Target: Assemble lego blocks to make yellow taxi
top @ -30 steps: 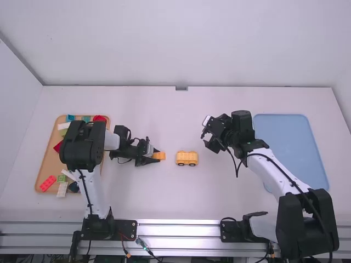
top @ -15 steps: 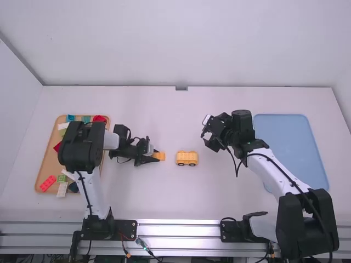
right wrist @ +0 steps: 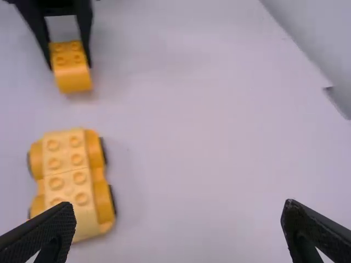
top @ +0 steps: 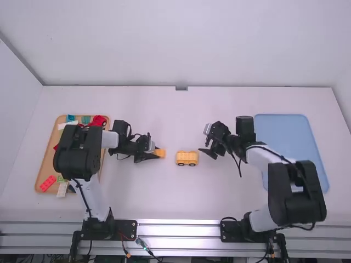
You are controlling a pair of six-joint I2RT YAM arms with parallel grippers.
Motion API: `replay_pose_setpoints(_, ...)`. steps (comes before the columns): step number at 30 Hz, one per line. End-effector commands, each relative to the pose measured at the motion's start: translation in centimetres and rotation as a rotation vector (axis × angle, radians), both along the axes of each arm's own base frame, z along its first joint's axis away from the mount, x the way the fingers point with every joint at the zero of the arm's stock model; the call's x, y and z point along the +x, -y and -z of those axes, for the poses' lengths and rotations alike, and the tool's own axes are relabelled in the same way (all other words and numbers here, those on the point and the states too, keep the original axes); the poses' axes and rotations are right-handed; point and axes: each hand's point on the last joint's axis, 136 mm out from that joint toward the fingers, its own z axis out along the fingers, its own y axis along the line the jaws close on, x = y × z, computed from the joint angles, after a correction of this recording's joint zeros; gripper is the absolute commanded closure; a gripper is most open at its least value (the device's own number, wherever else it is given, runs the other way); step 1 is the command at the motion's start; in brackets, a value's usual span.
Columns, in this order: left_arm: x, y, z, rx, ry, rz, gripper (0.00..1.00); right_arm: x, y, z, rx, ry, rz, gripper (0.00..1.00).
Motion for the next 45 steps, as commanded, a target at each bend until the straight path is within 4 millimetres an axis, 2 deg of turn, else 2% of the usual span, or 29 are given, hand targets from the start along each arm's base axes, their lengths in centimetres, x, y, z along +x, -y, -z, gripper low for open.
replay_pose_setpoints(1,-0.2,1.4,-1.7,-0.020,0.022,0.031,0.92,-2.6,-2.0,0.4,0.152,-0.062,-0.144,0.01)
replay_pose_setpoints(4,-0.5,2.5,-3.0,-0.039,0.055,0.066,0.96,-3.3,-3.0,1.8,0.196,-0.090,-0.198,0.01)
replay_pose_setpoints(6,-0.7,3.2,-4.7,-0.097,0.073,0.084,0.95,-4.1,-3.7,2.6,0.196,-0.085,-0.246,0.01)
replay_pose_setpoints(7,-0.7,3.2,-4.8,-0.101,0.073,0.084,0.95,-4.2,-3.7,2.7,0.195,-0.084,-0.249,0.01)
replay_pose_setpoints(9,-0.7,3.5,-6.5,-0.167,0.061,0.078,0.95,-4.9,-4.3,3.6,0.164,-0.081,-0.278,0.01)
replay_pose_setpoints(12,-1.1,4.0,-7.3,-0.206,0.029,0.086,0.98,-5.2,-4.6,4.8,0.113,-0.067,-0.280,0.01)
replay_pose_setpoints(15,-1.8,4.9,-7.3,-0.210,0.022,0.117,0.98,-5.2,-4.5,6.2,0.052,-0.066,-0.250,0.01)
replay_pose_setpoints(18,-2.6,6.5,-6.7,-0.172,0.033,0.165,0.98,-6.2,-5.2,6.7,0.093,-0.049,-0.294,0.01)
replay_pose_setpoints(21,-3.0,7.7,-5.9,-0.116,0.053,0.195,0.98,-6.0,-5.4,7.8,0.094,-0.052,-0.288,0.01)
replay_pose_setpoints(25,-2.0,9.2,-5.3,-0.064,0.017,0.139,0.98,-4.7,-5.5,8.9,0.126,-0.096,-0.230,0.01)
replay_pose_setpoints(30,-1.7,10.2,-5.6,-0.074,0.001,0.123,0.98,-4.1,-5.4,9.1,0.176,-0.105,-0.242,0.00)
replay_pose_setpoints(36,-2.0,10.3,-5.4,-0.067,-0.009,0.126,0.98,-3.7,-5.1,9.3,0.194,-0.115,-0.240,0.10)
replay_pose_setpoints(38,-2.2,10.5,-5.6,-0.080,-0.008,0.137,0.98,-3.7,-5.1,9.3,0.195,-0.115,-0.240,0.10)
replay_pose_setpoints(41,-2.1,10.9,-5.5,-0.111,-0.023,0.146,0.98,-3.8,-5.1,9.3,0.195,-0.116,-0.240,0.18)
replay_pose_setpoints(45,-1.2,11.2,-3.8,-0.126,-0.114,0.084,0.98,-3.9,-5.2,9.4,0.194,-0.116,-0.244,0.40)
